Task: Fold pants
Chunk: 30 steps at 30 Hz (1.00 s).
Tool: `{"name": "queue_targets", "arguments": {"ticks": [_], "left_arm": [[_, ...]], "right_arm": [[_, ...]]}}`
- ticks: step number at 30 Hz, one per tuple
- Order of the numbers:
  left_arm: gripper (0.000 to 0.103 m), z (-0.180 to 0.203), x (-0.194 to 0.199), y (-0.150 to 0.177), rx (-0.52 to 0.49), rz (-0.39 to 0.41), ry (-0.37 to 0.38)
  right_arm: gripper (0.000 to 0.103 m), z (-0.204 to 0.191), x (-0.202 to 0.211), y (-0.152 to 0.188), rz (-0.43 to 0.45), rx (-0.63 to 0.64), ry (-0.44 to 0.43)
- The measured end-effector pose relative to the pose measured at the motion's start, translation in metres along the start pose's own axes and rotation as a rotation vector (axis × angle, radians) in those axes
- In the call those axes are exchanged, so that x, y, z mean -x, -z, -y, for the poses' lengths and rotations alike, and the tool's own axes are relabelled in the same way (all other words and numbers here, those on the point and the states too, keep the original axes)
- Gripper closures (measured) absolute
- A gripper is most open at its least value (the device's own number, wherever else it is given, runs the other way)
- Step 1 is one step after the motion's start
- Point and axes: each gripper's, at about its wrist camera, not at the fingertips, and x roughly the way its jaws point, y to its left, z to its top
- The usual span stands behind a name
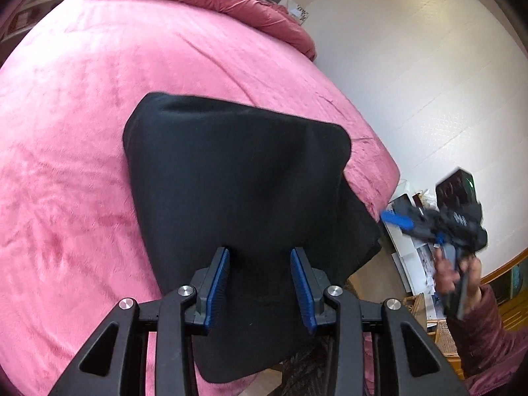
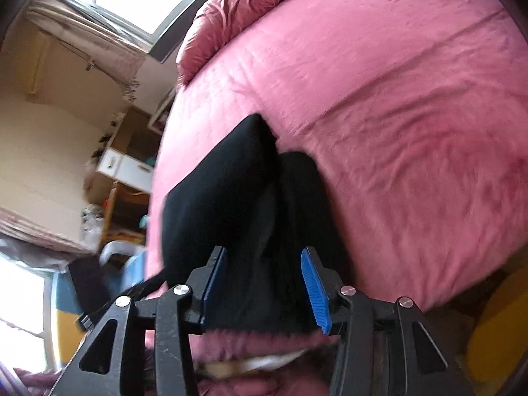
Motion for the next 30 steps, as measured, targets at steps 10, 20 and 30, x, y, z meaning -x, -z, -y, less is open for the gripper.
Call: {"name": "queue_targets", "arguments": {"ticks": [10,20,30], "left_arm": [[0.064,0.005,0.0,0.009,-0.026,0.02,-0.023],[0.064,0.008,0.004,0.014,-0.043,0.005,-0.009],[0.064,0.012,0.006,0.009,-0.067,0.004,-0.059]], "right_arm": [[0.056,0.008,-0.037,0.032,-0.065,-0.122,0.03],[0.095,-0.01,-0.015,0.036,-0.042,-0.007,0.113],[0.08,0.008,-0.023,0.031,-0.071,-0.029,0.151]]}}
